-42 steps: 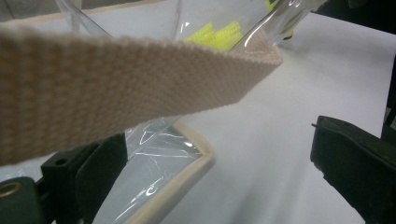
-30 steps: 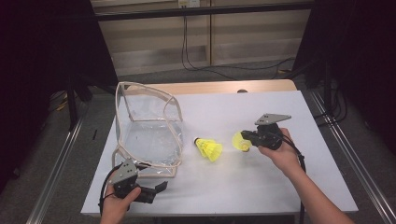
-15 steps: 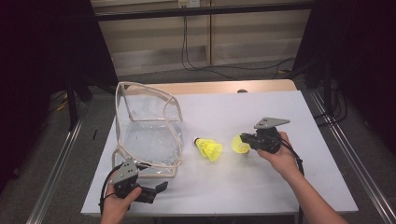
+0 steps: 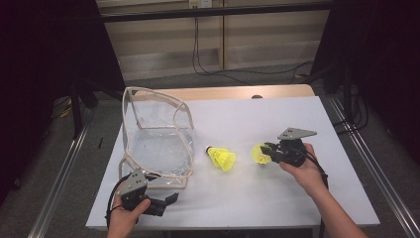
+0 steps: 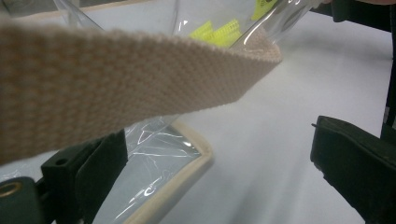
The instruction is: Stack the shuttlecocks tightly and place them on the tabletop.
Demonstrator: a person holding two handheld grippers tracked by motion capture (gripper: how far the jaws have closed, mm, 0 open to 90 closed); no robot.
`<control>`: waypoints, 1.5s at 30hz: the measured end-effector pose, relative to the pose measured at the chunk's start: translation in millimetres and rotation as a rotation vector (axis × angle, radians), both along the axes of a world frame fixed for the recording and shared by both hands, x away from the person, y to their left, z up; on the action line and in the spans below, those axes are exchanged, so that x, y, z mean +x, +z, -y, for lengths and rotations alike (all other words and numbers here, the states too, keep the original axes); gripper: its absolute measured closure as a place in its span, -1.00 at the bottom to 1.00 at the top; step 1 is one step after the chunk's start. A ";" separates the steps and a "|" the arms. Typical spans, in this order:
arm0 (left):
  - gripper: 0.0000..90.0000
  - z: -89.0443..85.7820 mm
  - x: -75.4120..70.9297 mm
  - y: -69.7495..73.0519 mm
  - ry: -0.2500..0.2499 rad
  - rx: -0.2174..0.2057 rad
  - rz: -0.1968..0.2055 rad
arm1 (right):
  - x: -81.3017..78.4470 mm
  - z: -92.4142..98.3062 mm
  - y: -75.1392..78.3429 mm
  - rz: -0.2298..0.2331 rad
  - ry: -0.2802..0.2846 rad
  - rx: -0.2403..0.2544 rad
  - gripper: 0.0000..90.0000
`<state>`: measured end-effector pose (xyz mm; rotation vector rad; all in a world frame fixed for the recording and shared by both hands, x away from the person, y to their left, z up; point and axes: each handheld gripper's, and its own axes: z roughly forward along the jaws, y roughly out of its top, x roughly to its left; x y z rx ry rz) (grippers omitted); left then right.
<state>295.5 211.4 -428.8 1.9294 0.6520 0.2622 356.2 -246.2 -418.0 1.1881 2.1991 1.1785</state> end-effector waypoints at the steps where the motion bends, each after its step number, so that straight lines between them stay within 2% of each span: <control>1: -0.91 0.0 0.0 0.0 0.000 0.000 0.000 | -0.8 1.4 0.0 0.001 -0.003 0.006 0.63; 8: -0.91 0.2 -0.1 0.2 0.001 0.007 0.001 | -7.0 10.3 4.1 0.022 -0.026 0.013 0.54; 20: -0.91 0.8 -0.4 0.2 -0.001 0.007 0.001 | -13.8 20.3 4.7 0.026 -0.046 0.012 0.31; 31: -0.91 1.8 -0.5 -0.5 -0.002 -0.003 0.002 | -20.2 26.9 7.1 0.036 -0.041 0.007 0.24; 39: -0.91 1.9 -0.7 0.0 -0.002 0.009 0.003 | -22.4 32.3 10.0 0.043 -0.056 0.014 0.15; 45: -0.91 2.1 -0.7 0.1 -0.004 0.009 0.002 | -23.6 33.8 11.7 0.047 -0.066 0.014 0.19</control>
